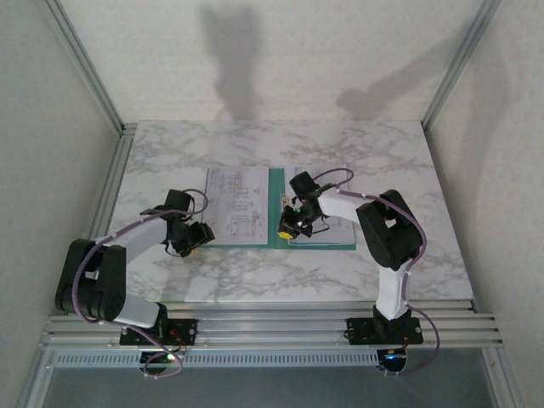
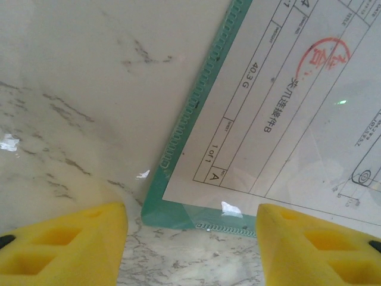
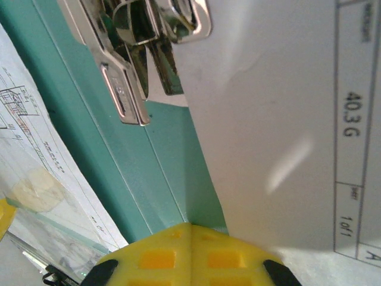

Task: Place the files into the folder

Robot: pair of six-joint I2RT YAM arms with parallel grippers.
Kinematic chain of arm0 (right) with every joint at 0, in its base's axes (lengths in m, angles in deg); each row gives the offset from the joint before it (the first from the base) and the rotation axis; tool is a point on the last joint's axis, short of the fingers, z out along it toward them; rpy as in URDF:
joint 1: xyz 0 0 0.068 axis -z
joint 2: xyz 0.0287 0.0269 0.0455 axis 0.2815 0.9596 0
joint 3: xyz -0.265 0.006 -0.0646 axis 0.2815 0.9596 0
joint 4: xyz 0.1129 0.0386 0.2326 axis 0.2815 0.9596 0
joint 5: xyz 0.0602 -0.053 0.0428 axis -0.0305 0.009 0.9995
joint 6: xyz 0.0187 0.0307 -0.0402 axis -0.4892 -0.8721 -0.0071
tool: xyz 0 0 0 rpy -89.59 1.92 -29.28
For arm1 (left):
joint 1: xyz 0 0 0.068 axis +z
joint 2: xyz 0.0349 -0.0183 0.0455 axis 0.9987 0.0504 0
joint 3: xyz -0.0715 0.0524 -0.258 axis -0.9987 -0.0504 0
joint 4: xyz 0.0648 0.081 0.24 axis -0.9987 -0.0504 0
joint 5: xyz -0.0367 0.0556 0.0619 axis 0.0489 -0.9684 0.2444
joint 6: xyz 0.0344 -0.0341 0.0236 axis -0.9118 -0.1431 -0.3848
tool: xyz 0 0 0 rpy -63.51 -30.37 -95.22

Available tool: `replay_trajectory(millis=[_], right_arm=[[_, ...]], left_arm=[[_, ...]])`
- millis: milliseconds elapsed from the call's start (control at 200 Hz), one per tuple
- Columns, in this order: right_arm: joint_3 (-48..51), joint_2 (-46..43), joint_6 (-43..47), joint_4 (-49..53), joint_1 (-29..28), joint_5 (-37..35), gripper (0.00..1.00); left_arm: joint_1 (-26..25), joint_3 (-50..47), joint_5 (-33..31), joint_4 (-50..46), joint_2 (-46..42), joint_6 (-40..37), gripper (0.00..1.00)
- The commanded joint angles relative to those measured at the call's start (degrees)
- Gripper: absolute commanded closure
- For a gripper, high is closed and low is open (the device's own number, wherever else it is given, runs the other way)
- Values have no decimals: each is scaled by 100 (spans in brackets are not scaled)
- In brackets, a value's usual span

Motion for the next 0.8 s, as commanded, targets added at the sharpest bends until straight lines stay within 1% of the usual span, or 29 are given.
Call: replay_trajectory(millis=[0, 85, 245, 601, 716, 796], right_arm=[[280, 576, -13, 517, -74, -477, 100], [280, 582, -16, 508, -74, -446, 100], [258, 629, 0, 509, -81, -441, 100], [120, 739, 68, 647, -76, -438, 100], [114, 759, 77, 655, -74, -433, 100], [112, 764, 77, 650, -79, -413, 100]], left_arm=[[-200, -6, 345, 539, 190, 246, 42], [-210, 58, 505, 777, 72, 386, 43], [-230, 134, 648, 925, -276, 581, 44], [-234, -258, 598, 1012, -1087, 871, 47], [-230, -391, 601, 1269, -1376, 960, 50], [-233, -468, 613, 1446, -1438, 1013, 54]])
